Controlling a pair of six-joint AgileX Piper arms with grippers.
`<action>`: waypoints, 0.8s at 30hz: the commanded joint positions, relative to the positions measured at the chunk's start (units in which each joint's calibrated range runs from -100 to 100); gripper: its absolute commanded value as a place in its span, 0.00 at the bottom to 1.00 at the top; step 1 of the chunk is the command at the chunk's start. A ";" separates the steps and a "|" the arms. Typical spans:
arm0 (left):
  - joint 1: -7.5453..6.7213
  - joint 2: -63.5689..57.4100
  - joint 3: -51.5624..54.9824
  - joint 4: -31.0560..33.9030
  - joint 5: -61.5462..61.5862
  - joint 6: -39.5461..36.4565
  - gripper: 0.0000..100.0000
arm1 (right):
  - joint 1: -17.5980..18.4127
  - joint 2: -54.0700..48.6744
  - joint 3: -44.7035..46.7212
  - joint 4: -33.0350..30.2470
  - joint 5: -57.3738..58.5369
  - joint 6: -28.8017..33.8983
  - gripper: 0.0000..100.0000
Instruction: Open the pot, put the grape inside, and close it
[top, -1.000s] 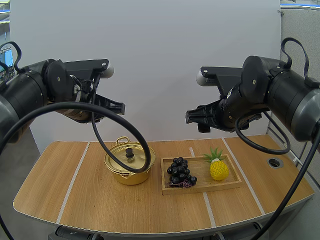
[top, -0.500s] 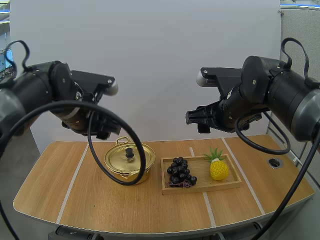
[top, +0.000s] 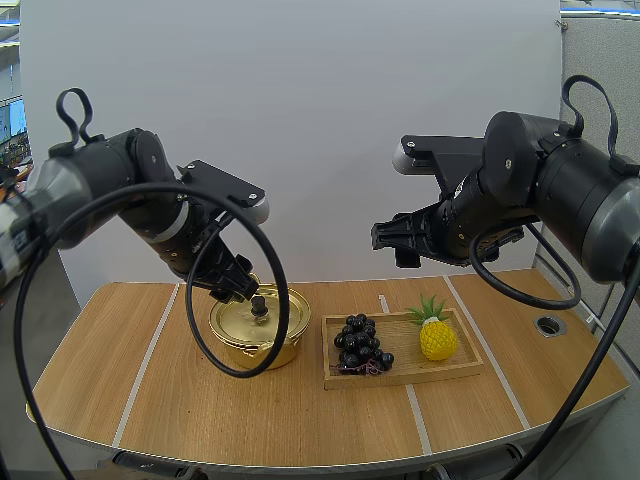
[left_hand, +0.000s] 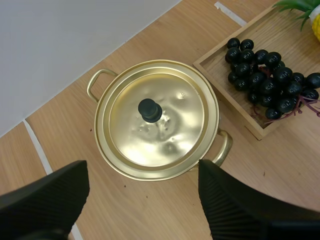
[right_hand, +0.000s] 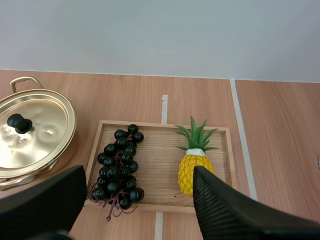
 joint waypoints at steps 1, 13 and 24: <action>0.04 2.81 -3.60 -1.72 1.02 0.88 1.00 | -0.20 -0.31 -0.40 -0.02 0.36 -0.36 1.00; -1.04 18.65 -16.00 -2.04 10.68 2.89 1.00 | -0.20 -0.31 -0.40 0.19 0.38 -0.36 1.00; -3.42 29.31 -21.57 0.68 10.52 2.89 1.00 | -0.20 -0.31 -0.40 0.19 0.38 -0.36 1.00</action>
